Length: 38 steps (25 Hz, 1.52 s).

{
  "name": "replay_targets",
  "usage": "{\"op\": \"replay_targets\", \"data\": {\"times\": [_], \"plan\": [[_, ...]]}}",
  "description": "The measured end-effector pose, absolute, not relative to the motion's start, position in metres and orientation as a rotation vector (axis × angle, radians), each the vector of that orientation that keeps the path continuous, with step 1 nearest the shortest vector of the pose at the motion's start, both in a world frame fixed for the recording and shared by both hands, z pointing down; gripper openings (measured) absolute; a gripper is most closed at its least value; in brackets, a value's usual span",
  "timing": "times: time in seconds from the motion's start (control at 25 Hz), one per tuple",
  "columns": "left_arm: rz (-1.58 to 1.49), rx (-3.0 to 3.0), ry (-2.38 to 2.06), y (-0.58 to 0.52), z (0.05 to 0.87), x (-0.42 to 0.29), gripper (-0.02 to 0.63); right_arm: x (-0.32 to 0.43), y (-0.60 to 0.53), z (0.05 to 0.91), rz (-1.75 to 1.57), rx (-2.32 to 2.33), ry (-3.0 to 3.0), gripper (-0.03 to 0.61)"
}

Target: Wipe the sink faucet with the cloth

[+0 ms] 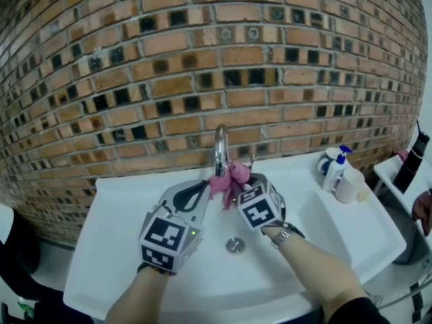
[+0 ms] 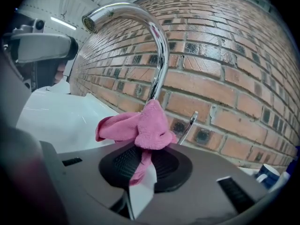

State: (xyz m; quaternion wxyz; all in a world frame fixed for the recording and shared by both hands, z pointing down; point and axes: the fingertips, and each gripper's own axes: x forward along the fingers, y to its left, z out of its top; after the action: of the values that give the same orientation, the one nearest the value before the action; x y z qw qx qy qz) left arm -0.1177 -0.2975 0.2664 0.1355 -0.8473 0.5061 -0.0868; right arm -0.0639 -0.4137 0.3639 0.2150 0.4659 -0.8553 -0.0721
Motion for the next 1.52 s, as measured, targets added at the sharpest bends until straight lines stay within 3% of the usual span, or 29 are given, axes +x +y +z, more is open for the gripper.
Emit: {"op": "replay_targets", "data": {"times": [0.68,1.52], "plan": [[-0.294,-2.460,1.473,-0.302,0.279,-0.119,0.018,-0.068,-0.404,0.384,-0.153,1.163,-2.355,0.064],[-0.302,-2.461,1.461,-0.301,0.281,-0.116,0.018,-0.003,-0.423,0.368,-0.140,1.335,-2.288,0.061]]}}
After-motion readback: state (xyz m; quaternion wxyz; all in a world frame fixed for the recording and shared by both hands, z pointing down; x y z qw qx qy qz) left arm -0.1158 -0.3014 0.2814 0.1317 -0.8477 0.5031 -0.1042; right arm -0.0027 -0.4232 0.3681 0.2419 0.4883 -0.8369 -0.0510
